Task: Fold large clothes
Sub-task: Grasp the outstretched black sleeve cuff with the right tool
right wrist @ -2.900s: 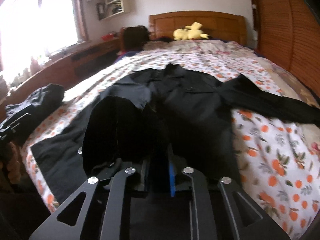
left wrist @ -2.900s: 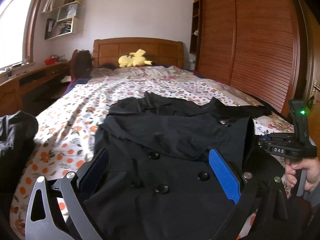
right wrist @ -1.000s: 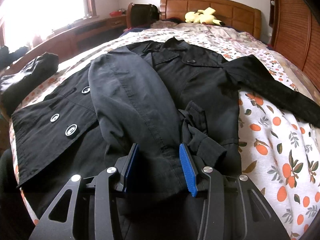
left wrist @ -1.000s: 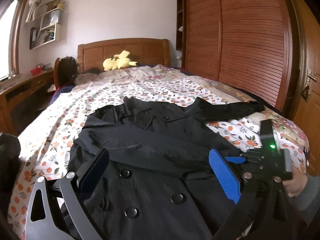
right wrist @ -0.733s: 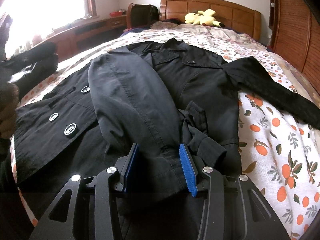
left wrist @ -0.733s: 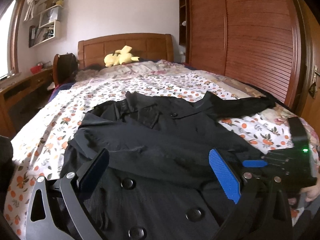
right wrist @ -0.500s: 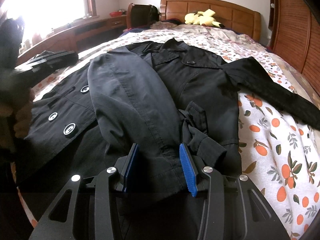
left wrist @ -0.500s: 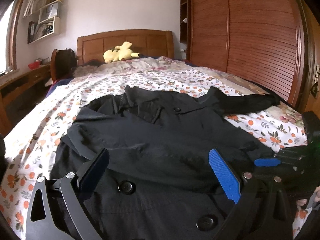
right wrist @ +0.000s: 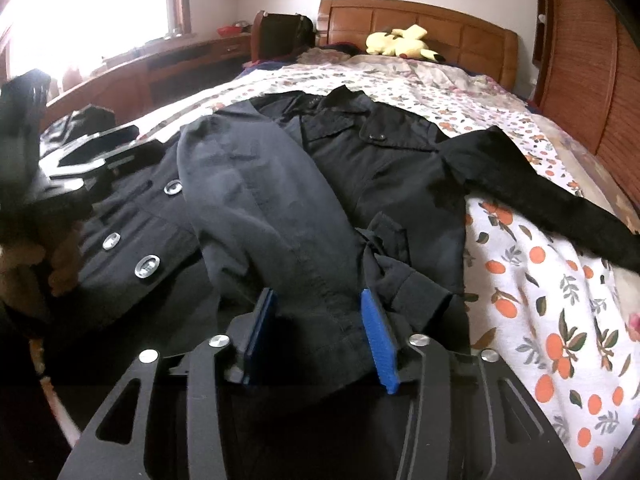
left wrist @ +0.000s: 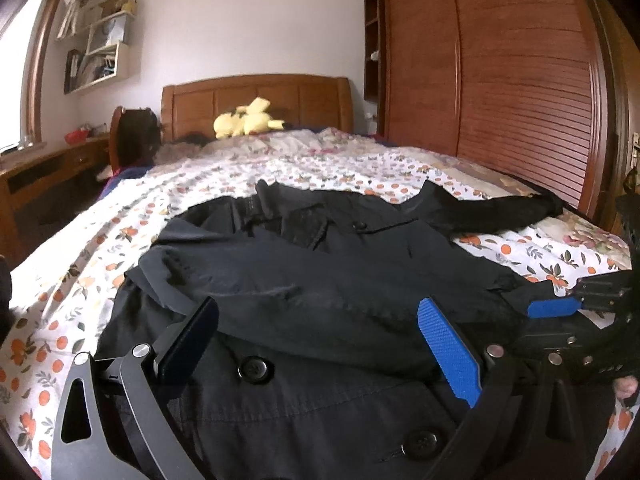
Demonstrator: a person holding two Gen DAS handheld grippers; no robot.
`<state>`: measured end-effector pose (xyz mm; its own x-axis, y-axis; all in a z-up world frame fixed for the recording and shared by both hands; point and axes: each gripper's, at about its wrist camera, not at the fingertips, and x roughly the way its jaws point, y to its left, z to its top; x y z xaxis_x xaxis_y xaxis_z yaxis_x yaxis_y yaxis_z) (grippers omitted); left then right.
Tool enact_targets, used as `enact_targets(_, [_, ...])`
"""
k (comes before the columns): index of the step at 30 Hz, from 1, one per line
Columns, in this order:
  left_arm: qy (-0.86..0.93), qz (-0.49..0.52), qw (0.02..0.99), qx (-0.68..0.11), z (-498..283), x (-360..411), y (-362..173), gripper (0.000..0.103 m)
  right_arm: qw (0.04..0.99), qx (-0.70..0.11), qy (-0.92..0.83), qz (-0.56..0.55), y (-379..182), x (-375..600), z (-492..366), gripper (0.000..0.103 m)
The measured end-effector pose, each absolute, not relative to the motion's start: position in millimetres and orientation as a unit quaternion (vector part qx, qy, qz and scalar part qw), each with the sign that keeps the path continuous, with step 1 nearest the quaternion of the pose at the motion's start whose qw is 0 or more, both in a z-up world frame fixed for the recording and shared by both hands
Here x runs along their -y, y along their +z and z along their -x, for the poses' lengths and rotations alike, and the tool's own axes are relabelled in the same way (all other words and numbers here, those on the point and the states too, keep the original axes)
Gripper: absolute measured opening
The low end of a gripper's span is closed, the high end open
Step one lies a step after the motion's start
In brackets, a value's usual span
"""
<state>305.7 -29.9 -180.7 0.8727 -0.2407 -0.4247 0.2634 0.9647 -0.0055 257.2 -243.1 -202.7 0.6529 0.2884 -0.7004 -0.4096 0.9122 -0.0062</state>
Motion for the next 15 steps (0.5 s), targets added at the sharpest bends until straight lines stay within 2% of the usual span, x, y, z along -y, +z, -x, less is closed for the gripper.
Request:
enact_targets(13, [-0.129,-0.029,0.973,-0.191,-294,30,-175,0.100,0.932,-0.343,0.106,0.051,-146,298,-278,0.048])
enact_targets(15, [-0.131,-0.035,0.973,-0.188,-292,32,-175,0.100,0.934,-0.343,0.090,0.041,-142,310,-287,0.052])
